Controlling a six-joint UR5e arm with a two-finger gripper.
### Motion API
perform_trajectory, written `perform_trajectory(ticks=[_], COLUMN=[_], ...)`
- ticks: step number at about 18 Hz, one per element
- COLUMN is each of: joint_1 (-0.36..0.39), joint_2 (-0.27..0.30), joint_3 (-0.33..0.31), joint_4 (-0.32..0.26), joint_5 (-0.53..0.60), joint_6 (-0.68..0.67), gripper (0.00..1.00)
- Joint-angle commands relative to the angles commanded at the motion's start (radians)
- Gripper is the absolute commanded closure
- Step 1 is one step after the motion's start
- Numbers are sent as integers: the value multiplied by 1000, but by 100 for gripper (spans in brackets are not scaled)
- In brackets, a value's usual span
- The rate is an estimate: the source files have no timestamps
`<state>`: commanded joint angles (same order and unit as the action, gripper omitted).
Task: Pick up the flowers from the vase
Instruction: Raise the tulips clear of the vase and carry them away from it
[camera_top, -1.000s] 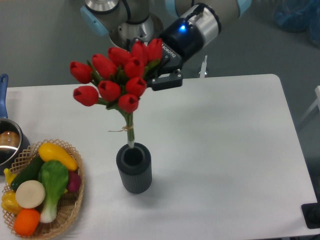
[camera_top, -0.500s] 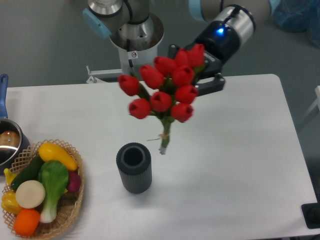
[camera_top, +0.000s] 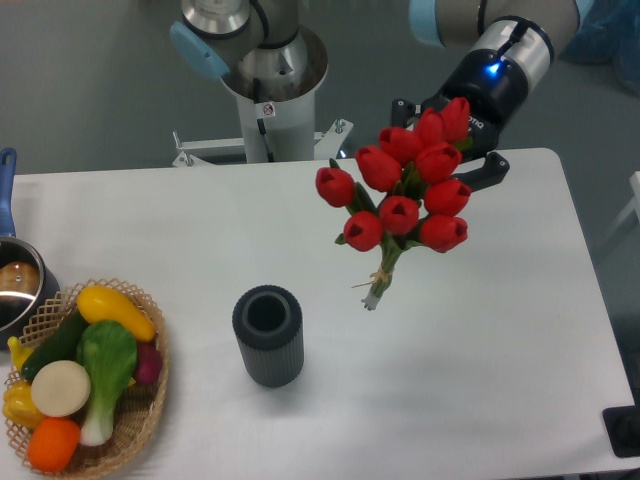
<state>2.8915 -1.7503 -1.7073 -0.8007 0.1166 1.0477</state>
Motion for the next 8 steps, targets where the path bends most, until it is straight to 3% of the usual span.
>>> perform_trajectory(ticks=[8], joint_1=[5], joint_2=[9], joint_3=[-29], joint_4=[0], joint_5=[2], joint_6=[31], gripper=[79])
